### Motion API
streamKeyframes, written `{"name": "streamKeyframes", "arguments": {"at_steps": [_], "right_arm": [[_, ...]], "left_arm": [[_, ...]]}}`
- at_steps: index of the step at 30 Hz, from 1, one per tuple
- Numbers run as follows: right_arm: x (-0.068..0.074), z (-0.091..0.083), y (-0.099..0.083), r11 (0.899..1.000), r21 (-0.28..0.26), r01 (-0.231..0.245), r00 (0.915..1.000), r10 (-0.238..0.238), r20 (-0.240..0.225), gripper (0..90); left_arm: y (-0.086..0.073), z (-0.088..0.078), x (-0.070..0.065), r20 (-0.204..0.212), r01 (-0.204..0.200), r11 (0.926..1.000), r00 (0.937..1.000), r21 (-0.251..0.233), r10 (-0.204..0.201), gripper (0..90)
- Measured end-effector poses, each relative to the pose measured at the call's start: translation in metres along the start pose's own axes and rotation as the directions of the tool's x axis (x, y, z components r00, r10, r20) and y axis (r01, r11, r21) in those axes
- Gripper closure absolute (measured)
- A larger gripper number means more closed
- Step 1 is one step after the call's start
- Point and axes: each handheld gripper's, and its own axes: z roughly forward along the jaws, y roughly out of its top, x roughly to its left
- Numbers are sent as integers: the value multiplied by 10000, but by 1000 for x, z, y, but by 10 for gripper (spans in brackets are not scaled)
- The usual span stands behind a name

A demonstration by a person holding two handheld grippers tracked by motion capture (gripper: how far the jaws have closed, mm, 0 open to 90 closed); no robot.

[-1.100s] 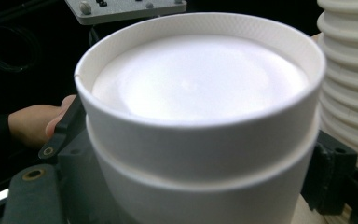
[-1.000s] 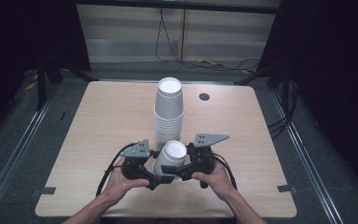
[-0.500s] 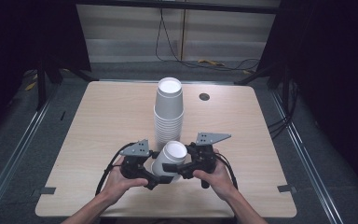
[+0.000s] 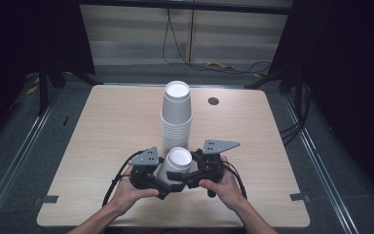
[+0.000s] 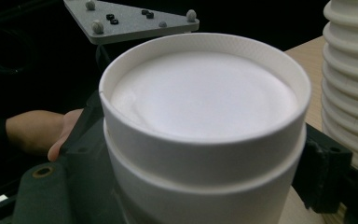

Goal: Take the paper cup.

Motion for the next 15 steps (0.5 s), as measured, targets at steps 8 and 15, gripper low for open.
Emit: {"name": "streamKeyframes", "arguments": {"at_steps": [8,15], "right_arm": [[-3,0,-2,9985,517,-194,9997,201,-132,189],[-6,-8,1,9991,359,-237,9997,240,-77,189]], "left_arm": [[0,-1,0,141,-24,9974,9999,726,13,144],[0,-4,3,69,-14,9956,10000,940,8,148]]}}
